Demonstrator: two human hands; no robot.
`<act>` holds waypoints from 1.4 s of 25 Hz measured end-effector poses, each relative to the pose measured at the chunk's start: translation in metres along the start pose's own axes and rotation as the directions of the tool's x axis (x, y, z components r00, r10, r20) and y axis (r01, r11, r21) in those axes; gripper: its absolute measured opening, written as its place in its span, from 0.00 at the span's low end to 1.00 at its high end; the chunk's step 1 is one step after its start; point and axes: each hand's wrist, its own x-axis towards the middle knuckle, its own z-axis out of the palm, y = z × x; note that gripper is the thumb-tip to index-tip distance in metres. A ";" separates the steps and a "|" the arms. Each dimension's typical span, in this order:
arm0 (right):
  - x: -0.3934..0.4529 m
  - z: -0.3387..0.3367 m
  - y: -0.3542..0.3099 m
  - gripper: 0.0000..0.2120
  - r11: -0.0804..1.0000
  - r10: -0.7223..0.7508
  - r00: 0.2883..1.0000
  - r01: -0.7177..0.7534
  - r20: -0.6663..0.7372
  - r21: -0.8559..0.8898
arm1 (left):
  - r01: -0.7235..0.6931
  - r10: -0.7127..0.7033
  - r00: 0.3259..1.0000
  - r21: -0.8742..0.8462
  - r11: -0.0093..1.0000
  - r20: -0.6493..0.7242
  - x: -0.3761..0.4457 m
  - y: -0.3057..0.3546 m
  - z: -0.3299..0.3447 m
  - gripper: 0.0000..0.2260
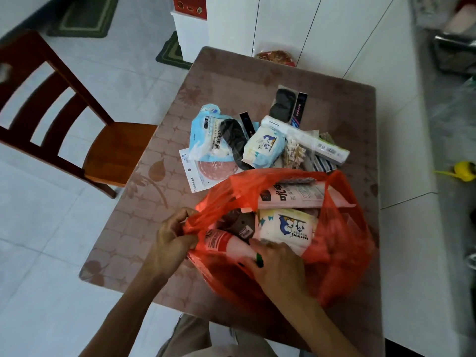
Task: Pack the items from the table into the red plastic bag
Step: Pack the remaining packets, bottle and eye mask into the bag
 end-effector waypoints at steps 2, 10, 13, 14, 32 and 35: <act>-0.010 0.011 0.000 0.15 0.992 -0.008 1.000 0.012 0.027 -0.129 | -0.045 0.047 0.999 0.260 0.965 0.000 -0.002 -0.005 0.006 0.23; -0.016 -0.016 0.025 0.06 0.994 -0.100 0.994 0.098 0.039 0.057 | -0.220 0.313 0.950 0.680 0.699 -0.014 0.015 0.005 0.044 0.38; 0.025 -0.058 0.038 0.08 0.986 -0.121 0.992 0.123 -0.024 0.111 | -0.353 0.481 0.869 0.828 0.436 0.117 0.033 0.022 0.062 0.37; 0.041 -0.067 0.045 0.09 0.988 -0.141 0.990 0.142 -0.010 0.063 | -0.418 0.513 0.835 0.837 0.353 0.200 0.042 0.030 0.070 0.35; 0.058 -0.114 0.118 0.17 0.911 0.327 0.924 -0.254 0.197 -0.324 | -0.133 -0.110 0.974 0.890 0.437 0.199 0.292 0.029 0.138 0.35; 0.029 -0.110 0.150 0.29 0.824 0.437 0.855 -0.505 -0.278 -0.257 | 0.001 -0.182 0.980 0.924 0.382 0.074 0.302 0.005 0.175 0.48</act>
